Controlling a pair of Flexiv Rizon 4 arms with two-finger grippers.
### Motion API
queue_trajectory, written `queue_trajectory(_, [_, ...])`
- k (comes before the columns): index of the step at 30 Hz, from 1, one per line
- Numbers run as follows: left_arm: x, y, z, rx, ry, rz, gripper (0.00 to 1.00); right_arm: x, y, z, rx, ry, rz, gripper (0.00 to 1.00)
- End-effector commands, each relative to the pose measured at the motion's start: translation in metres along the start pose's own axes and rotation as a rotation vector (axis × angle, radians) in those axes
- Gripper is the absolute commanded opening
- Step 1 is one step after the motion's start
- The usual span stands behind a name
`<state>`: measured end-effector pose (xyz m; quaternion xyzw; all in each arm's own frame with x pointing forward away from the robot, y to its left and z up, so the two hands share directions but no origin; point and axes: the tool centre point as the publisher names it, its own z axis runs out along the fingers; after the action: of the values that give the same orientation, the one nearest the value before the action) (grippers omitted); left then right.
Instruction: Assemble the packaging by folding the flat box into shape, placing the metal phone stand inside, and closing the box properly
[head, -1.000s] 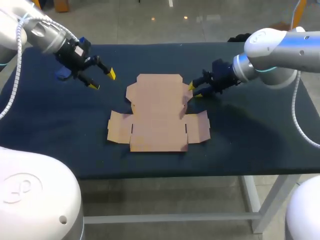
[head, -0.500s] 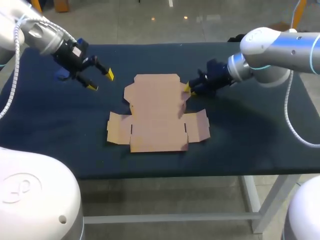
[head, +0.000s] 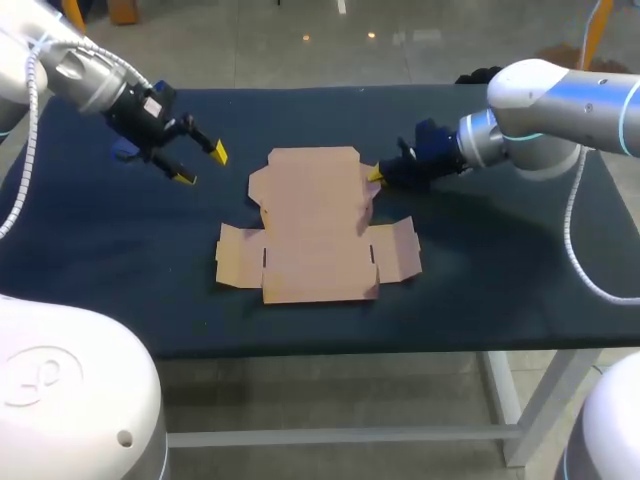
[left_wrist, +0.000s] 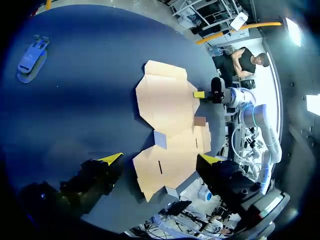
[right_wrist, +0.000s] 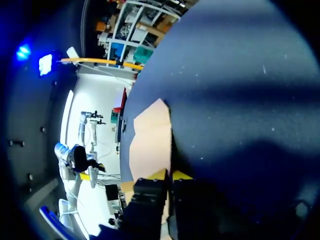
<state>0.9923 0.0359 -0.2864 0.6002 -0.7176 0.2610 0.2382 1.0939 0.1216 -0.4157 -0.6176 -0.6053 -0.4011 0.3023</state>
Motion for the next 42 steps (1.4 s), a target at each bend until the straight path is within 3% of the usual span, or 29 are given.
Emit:
queue_trajectory(1, [0.001,0.000,0.000,-0.006,0.001,0.001,1.00,0.001,0.001,0.002,-0.001,0.038,-0.011,0.00])
queue_trajectory(11, [0.006,0.001,0.005,-0.021,0.034,0.071,1.00,0.026,-0.004,-0.008,-0.032,0.102,-0.073,0.00])
queue_trajectory(22, [0.010,0.001,0.008,0.036,0.059,0.190,1.00,0.051,-0.009,-0.031,-0.070,0.164,-0.129,0.00])
queue_trajectory(42, [0.011,0.001,0.008,0.056,0.059,0.199,1.00,0.051,-0.009,-0.031,-0.070,0.164,-0.129,0.00])
